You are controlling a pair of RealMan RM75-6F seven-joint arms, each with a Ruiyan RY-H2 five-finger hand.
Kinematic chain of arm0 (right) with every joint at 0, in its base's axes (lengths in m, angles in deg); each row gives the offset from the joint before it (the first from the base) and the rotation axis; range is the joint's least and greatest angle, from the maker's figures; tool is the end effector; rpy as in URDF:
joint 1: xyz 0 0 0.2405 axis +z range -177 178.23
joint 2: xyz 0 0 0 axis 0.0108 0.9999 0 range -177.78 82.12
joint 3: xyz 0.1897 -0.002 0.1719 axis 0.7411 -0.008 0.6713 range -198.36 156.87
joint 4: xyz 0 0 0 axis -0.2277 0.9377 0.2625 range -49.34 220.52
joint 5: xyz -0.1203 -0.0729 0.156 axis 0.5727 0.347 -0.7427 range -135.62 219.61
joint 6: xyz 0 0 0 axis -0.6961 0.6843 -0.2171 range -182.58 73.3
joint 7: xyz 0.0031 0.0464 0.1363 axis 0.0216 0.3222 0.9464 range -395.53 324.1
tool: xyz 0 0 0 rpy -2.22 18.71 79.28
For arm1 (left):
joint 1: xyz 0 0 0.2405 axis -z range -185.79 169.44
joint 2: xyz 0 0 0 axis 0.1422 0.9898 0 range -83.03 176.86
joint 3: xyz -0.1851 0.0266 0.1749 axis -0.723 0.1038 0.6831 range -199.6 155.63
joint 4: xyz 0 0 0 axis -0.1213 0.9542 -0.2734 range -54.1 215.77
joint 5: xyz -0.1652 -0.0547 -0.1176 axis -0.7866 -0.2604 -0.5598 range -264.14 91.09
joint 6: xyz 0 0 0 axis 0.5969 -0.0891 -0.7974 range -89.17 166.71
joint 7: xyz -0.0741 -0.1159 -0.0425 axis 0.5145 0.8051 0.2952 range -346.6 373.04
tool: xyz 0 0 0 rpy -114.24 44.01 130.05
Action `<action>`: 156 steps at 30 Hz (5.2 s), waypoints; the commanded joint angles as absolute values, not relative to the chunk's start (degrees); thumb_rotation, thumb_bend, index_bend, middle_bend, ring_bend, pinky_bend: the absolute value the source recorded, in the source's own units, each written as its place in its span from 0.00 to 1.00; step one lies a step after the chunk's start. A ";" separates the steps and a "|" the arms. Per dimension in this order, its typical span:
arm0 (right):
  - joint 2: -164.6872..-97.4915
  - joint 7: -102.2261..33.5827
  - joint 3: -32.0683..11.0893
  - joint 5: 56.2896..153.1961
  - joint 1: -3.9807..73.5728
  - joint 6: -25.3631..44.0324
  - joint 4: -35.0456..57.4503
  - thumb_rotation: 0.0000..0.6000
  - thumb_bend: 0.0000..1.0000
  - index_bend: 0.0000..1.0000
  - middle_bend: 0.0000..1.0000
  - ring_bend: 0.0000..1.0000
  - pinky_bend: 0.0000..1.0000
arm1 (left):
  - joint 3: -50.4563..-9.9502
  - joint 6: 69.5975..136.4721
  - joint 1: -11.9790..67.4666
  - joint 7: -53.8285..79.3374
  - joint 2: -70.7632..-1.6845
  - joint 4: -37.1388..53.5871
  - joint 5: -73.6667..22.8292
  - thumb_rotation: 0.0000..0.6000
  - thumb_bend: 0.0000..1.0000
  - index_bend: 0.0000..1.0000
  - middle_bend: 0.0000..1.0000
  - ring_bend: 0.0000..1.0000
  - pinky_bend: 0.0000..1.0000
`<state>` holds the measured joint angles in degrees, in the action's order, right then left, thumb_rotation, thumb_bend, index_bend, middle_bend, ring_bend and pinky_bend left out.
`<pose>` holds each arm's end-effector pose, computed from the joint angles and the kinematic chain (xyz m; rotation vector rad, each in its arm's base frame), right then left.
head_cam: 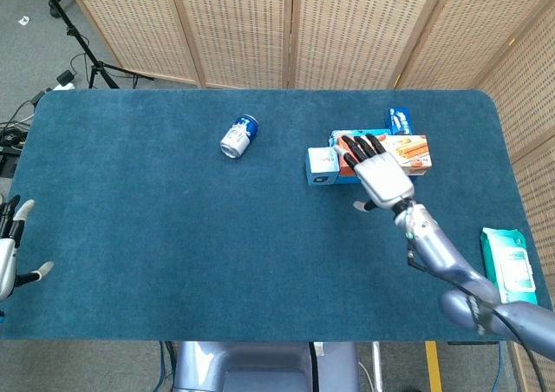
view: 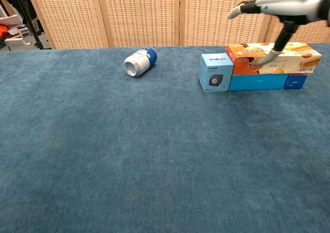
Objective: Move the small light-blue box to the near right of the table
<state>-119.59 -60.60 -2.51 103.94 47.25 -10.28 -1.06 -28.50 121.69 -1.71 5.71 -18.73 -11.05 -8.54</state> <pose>-0.1352 -0.4071 0.0881 1.8741 -0.6660 0.8003 -0.3199 0.2021 0.1628 -1.3034 -0.8535 -0.7962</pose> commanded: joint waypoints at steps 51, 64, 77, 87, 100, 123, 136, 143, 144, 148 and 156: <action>-145.53 -55.34 -10.33 107.47 64.45 -4.79 36.62 1.00 0.41 0.18 0.47 0.04 0.00 | -30.03 119.26 -0.40 6.18 -18.82 -10.24 -13.96 1.00 0.00 0.00 0.00 0.00 0.00; -118.72 -56.41 -12.54 115.51 52.84 7.41 -2.80 1.00 0.48 0.18 0.47 0.05 0.00 | -27.94 122.62 -2.06 9.44 -17.11 -11.65 -8.23 1.00 0.00 0.00 0.00 0.00 0.00; -111.85 -63.06 -26.65 122.90 35.18 15.28 -13.85 1.00 0.67 0.19 0.45 0.10 0.05 | -26.55 124.32 -2.81 10.53 -16.71 -12.14 -4.71 1.00 0.00 0.00 0.00 0.00 0.00; -117.52 -69.15 -24.08 118.77 32.27 15.34 -13.11 1.00 0.76 0.24 0.43 0.12 0.07 | -26.45 124.80 -3.12 11.23 -16.42 -12.14 -4.24 1.00 0.00 0.00 0.00 0.00 0.00; -118.81 -69.16 -20.86 110.67 32.94 9.39 -19.23 1.00 0.16 0.00 0.00 0.00 0.07 | -26.65 124.93 -3.39 12.40 -15.83 -12.27 -4.44 1.00 0.00 0.00 0.00 0.00 0.00; -111.94 -34.93 -23.62 130.25 34.56 -0.06 -9.07 1.00 0.20 0.00 0.00 0.00 0.07 | -26.54 124.90 -3.47 11.12 -16.32 -12.32 -4.34 1.00 0.00 0.00 0.00 0.00 0.00; -120.08 -37.30 -20.98 128.72 35.07 0.53 0.69 1.00 0.57 0.26 0.37 0.29 0.31 | -27.18 124.99 -3.56 11.13 -16.55 -11.92 -5.47 1.00 0.00 0.00 0.00 0.00 0.00; -120.05 -31.70 -20.34 129.62 34.28 3.05 -0.44 1.00 0.68 0.42 0.52 0.46 0.36 | -27.26 124.81 -3.50 10.81 -16.65 -11.88 -5.71 1.00 0.00 0.00 0.00 0.00 0.00; -119.56 -30.78 -20.28 129.59 34.32 2.95 -1.08 1.00 0.69 0.42 0.52 0.46 0.36 | -27.27 124.82 -3.50 10.77 -16.66 -11.88 -5.72 1.00 0.00 0.00 0.00 0.00 0.00; -114.53 -21.63 -19.23 127.56 35.48 -0.24 -7.66 1.00 0.74 0.41 0.52 0.46 0.36 | -27.20 124.70 -3.43 10.56 -16.75 -11.85 -5.62 1.00 0.00 0.00 0.00 0.00 0.00; -102.26 -0.77 -18.74 123.95 43.26 -20.81 -16.81 1.00 0.78 0.42 0.52 0.46 0.36 | -27.07 124.54 -3.39 10.36 -16.76 -11.94 -5.48 1.00 0.00 0.00 0.00 0.00 0.00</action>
<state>-108.65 -9.42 -19.05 125.74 38.58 -9.95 -12.37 -27.07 124.54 -3.39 10.37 -16.76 -11.94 -5.48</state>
